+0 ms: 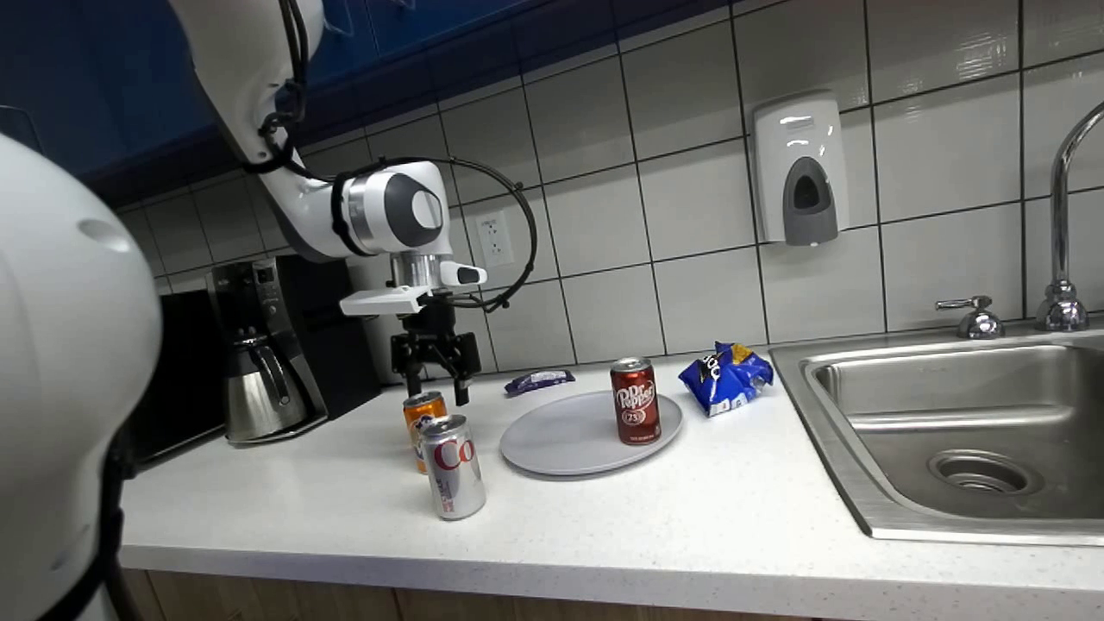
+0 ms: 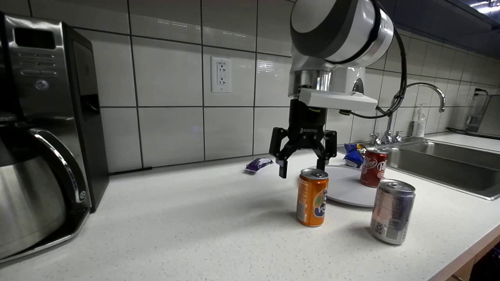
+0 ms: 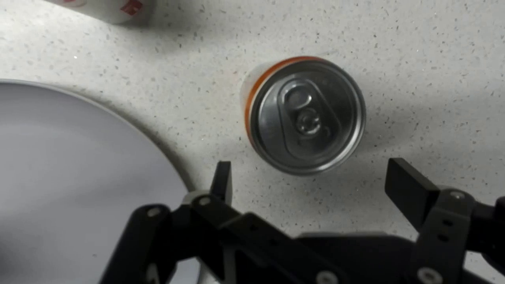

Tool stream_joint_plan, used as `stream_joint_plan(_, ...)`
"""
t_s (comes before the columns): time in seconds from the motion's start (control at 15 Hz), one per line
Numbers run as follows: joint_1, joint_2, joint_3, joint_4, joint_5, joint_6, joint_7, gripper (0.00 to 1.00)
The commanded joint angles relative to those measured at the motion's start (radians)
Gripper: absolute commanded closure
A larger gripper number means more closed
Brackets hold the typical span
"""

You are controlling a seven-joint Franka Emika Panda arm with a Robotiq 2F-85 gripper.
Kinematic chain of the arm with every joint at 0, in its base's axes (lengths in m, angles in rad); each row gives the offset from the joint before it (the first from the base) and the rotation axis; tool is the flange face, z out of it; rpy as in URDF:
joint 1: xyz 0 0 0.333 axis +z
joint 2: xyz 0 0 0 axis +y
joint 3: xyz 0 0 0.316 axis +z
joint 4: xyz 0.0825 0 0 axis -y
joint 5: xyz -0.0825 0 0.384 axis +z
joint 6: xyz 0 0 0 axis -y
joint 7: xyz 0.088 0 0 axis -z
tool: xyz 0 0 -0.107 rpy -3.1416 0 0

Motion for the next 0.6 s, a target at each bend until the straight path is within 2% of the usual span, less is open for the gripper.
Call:
stream_joint_plan(0.0, -0.003, -0.061, 0.01, -0.076, 0.009, 0.05, 0.018, 0.0)
stream_joint_plan(0.53, -0.002, -0.081, 0.016, -0.133, 0.001, 0.096, 0.014, 0.0)
